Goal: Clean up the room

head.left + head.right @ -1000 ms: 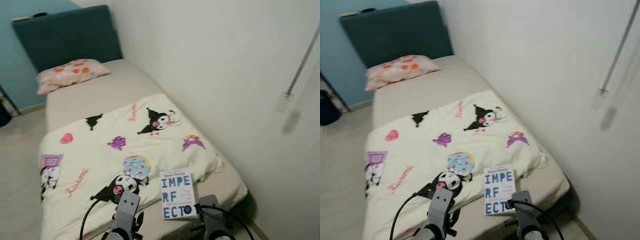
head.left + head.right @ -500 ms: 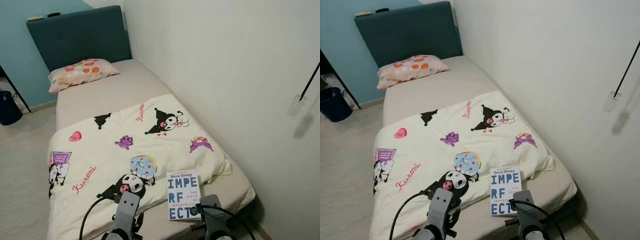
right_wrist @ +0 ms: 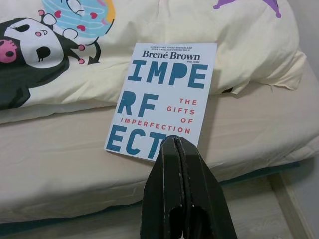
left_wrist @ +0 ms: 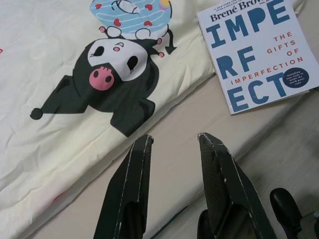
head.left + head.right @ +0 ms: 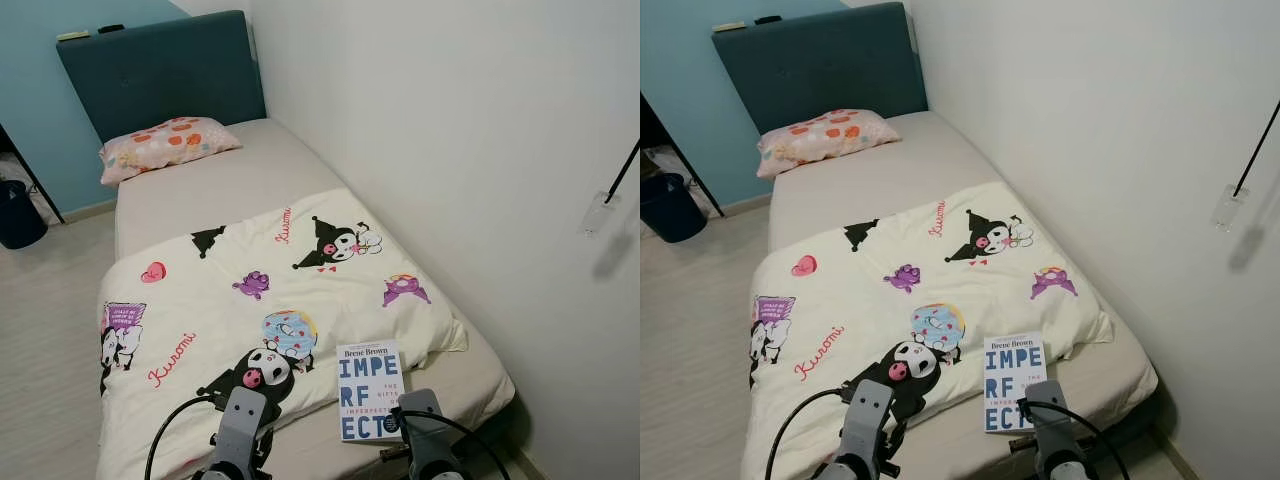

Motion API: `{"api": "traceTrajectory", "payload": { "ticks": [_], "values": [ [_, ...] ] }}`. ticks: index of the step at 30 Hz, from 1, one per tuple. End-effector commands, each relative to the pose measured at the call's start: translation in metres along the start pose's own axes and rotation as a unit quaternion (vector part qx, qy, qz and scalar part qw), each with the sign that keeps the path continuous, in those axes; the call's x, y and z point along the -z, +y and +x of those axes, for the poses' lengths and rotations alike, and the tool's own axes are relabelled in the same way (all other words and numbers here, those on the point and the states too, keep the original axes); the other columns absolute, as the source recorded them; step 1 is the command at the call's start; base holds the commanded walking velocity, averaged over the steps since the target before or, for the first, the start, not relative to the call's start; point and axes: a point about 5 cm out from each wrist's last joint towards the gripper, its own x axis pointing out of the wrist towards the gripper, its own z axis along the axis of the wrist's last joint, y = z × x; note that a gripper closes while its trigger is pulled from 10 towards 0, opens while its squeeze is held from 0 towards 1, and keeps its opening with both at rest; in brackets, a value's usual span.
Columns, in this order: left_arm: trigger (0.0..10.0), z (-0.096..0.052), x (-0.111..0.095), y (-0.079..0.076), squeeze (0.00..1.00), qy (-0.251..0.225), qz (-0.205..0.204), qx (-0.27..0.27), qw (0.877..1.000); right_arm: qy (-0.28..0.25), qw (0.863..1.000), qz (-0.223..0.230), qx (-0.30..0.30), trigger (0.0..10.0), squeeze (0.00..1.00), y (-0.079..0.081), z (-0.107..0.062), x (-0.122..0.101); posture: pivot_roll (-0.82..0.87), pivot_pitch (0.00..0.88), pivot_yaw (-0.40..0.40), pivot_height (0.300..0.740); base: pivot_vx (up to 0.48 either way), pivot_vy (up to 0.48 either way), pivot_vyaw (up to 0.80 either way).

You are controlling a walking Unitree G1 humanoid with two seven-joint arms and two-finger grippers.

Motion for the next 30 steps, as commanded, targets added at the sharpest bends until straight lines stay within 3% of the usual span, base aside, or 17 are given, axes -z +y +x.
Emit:
{"api": "traceTrajectory", "payload": {
  "ticks": [1, 14, 30],
  "values": [
    [10.0, -0.0030, 0.0048, 0.0006, 0.00, 0.007, 0.002, -0.001, 1.000, 0.005, 1.000, 0.007, -0.004, 10.0, 0.00, 0.0041, -0.0030, 0.0048, -0.07, 0.113, 0.058, 0.740, 0.000, 0.000, 0.80],
    [10.0, -0.0008, -0.0002, -0.0036, 0.00, -0.002, 0.008, 0.013, 1.000, 0.004, 1.000, 0.029, 0.005, 10.0, 0.00, 0.0025, -0.0037, 0.0056, -0.07, 0.115, 0.062, 0.740, 0.000, 0.000, 0.12],
    [10.0, -0.0003, -0.0007, -0.0068, 0.00, -0.003, 0.007, 0.013, 1.000, 0.001, 1.000, 0.031, 0.005, 10.0, 0.00, 0.0017, -0.0039, 0.0050, -0.07, 0.121, 0.056, 0.740, 0.000, -0.480, 0.00]
  ]
}}
